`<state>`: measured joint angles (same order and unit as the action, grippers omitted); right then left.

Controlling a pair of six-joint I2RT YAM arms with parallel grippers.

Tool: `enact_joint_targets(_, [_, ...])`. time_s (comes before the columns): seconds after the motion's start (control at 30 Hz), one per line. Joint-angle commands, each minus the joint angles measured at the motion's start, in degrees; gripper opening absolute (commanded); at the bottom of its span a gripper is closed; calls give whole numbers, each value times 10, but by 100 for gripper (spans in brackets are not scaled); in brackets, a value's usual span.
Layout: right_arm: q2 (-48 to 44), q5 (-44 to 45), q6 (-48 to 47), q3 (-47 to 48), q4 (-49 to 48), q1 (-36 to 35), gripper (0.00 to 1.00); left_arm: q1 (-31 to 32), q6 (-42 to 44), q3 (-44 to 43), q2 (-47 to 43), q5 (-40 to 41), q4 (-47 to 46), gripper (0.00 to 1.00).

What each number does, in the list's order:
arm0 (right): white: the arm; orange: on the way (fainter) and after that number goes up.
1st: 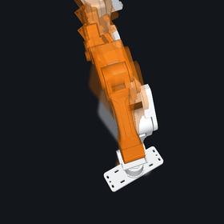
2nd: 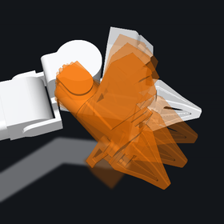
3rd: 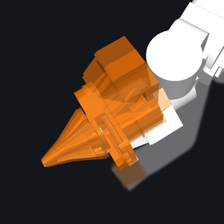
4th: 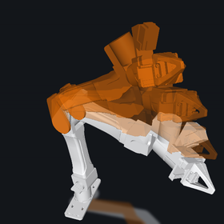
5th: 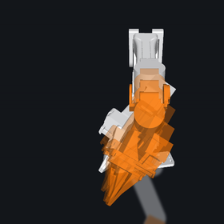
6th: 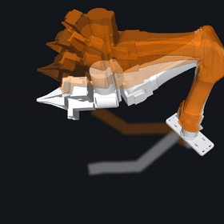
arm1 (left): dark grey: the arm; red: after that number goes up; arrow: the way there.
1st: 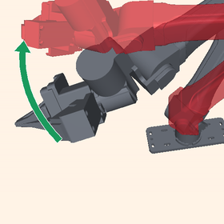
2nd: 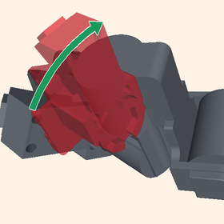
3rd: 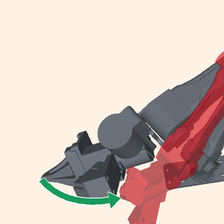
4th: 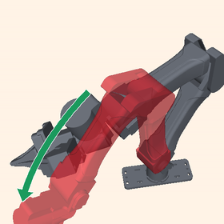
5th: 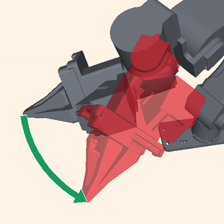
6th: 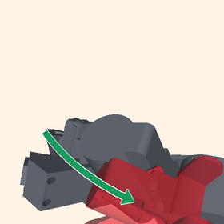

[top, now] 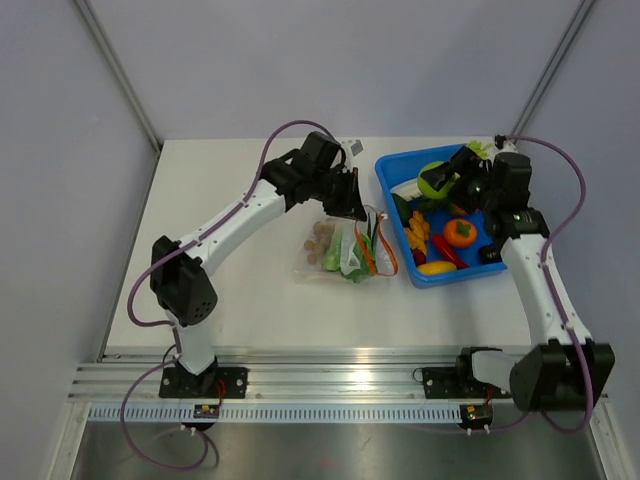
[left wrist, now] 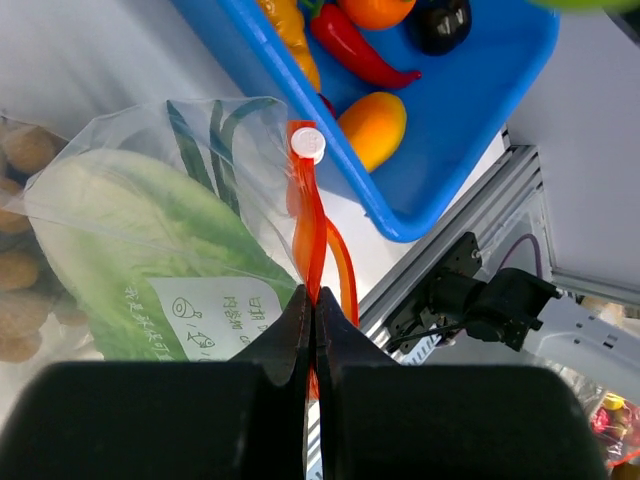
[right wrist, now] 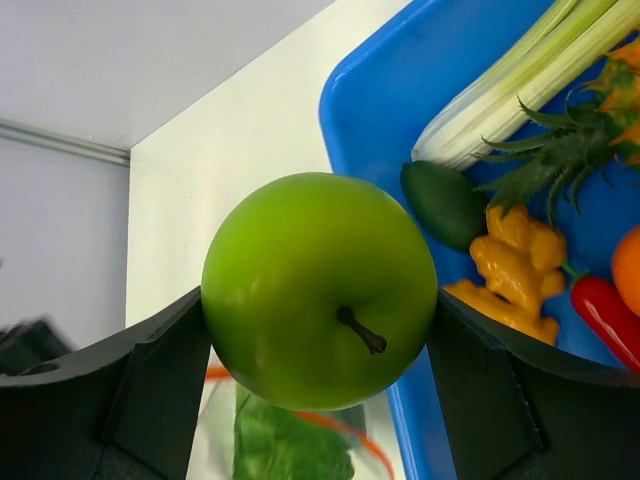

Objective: Place the food in the zip-top bag and seal the zipper
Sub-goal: Pick up the fake fruit from the bin.

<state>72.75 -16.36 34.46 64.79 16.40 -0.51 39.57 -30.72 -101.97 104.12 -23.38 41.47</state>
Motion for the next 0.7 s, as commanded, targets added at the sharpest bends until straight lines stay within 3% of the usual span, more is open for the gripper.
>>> enact_joint_targets(0.0, [-100, 12, -33, -13, 73, 1, 52, 9, -22, -82, 28, -36, -52, 0])
enact_joint_targets(0.23, [-197, -15, -47, -18, 165, 1, 51, 16, -42, -200, 114, -53, -37, 0])
enact_joint_targets(0.67, [-213, -141, 21, -91, 101, -19, 49, 16, -34, -190, 107, -63, -30, 0])
